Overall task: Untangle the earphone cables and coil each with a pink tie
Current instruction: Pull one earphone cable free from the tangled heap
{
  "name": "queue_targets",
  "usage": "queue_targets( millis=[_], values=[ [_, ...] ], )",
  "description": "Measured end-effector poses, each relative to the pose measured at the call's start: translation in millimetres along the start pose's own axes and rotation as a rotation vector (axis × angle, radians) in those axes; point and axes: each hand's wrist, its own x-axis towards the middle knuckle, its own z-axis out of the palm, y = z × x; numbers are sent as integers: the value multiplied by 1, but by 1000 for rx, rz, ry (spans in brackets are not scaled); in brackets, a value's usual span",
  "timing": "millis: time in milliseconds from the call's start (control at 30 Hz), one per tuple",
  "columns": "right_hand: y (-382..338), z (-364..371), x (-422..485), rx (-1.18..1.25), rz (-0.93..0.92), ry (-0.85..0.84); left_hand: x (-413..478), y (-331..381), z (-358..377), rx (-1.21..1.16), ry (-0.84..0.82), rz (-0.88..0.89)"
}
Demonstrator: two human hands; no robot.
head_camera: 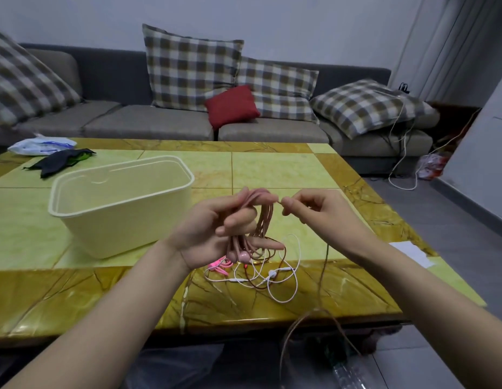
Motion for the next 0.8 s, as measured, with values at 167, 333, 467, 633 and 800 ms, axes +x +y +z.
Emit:
queue_targets(
  millis=[167, 333, 467, 633, 800],
  values=[
    [2, 17, -3, 56, 63, -4, 8, 3, 14, -171, 78, 196],
    [10, 47, -24, -115, 70, -132, 19, 2, 25, -68, 487, 309],
    [16, 53, -36, -203, 69, -190, 18, -6, 21, 89, 570, 293],
    [15, 46, -42, -370, 36, -299, 14, -13, 10, 798, 712, 150],
    [15, 33, -41, -444, 35, -269, 12, -23, 3, 1202, 668, -129]
  ],
)
